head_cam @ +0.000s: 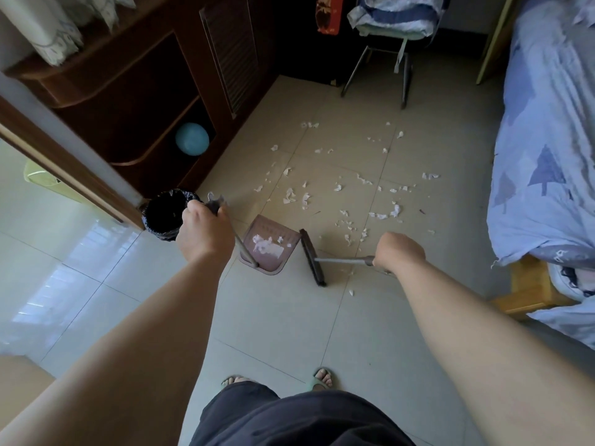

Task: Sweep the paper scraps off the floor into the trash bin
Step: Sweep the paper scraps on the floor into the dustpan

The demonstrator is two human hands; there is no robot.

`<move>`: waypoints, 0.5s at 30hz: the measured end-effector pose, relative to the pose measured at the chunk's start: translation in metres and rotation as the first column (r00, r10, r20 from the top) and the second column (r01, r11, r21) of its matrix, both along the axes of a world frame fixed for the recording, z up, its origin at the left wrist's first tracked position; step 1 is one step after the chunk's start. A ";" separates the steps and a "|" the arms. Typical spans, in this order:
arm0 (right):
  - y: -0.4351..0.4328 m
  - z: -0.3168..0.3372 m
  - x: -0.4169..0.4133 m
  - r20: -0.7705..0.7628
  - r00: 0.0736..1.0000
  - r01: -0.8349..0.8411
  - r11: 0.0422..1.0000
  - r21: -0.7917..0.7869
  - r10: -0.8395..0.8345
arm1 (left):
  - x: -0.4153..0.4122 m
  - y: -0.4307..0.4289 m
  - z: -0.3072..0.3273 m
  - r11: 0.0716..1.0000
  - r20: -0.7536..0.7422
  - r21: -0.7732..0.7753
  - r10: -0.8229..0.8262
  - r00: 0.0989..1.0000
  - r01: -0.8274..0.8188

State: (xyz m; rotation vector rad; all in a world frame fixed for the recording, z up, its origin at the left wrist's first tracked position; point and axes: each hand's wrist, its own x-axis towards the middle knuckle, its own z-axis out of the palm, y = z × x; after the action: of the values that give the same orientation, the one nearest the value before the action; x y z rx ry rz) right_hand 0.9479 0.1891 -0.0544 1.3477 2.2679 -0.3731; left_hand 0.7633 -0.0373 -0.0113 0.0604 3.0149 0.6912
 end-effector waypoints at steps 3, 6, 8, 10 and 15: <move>0.008 0.011 0.002 0.047 0.999 -0.006 1.000 -0.015 0.007 | 0.003 0.003 0.000 0.998 -0.014 -0.047 -0.033 0.999 0.033; 0.015 0.017 0.007 0.104 0.994 -0.018 1.000 -0.006 0.018 | 0.006 0.004 -0.004 0.997 -0.011 -0.067 -0.044 0.999 0.043; 0.022 0.018 0.012 0.104 0.995 0.009 1.000 0.021 -0.012 | 0.009 0.005 -0.007 0.996 -0.002 -0.069 -0.050 0.999 0.050; 0.029 0.016 0.016 0.090 0.996 0.019 0.998 0.053 -0.024 | 0.011 0.008 -0.010 0.996 0.011 -0.065 -0.052 0.999 0.053; 0.038 -0.003 0.023 0.064 0.998 0.004 0.993 0.117 -0.012 | 0.017 0.016 -0.020 0.993 0.054 -0.089 -0.073 0.996 0.077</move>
State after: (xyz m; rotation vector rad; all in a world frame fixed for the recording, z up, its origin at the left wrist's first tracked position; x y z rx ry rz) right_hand 0.9706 0.2272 -0.0577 1.4062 2.2618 -0.1993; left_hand 0.7807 -0.0211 -0.0314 0.1500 2.9736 0.5402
